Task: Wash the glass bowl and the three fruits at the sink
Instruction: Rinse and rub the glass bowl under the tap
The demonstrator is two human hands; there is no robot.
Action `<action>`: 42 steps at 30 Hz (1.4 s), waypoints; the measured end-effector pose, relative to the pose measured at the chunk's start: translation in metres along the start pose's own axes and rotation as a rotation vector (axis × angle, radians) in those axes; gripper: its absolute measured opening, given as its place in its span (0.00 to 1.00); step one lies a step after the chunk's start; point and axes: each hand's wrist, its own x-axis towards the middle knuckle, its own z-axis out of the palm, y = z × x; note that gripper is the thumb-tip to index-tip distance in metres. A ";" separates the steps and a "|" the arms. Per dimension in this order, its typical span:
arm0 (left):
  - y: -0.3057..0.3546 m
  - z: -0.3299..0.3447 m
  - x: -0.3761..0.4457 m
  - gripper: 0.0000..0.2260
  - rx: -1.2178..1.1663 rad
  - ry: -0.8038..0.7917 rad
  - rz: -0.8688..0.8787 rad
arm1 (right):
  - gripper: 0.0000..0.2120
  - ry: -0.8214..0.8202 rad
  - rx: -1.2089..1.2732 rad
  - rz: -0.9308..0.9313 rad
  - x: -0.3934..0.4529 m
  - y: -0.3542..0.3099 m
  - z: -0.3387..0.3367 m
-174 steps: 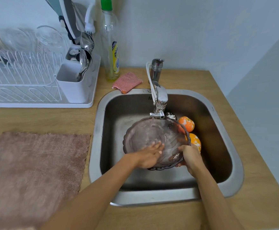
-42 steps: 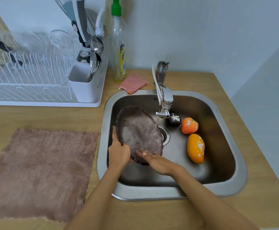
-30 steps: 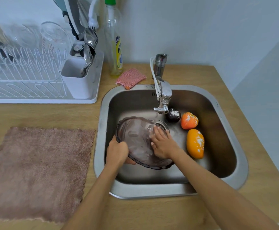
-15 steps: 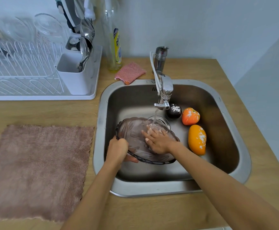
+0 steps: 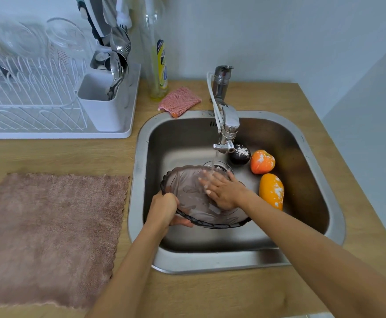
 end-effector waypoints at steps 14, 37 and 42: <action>-0.001 0.002 -0.010 0.28 0.197 0.181 0.356 | 0.26 -0.285 0.370 0.189 -0.045 -0.036 0.010; -0.007 0.007 0.008 0.28 -0.224 -0.318 0.028 | 0.14 0.357 1.916 0.475 -0.122 -0.005 -0.014; -0.017 0.013 0.005 0.17 -0.041 -0.381 -0.020 | 0.09 0.455 1.735 0.413 -0.150 0.004 -0.037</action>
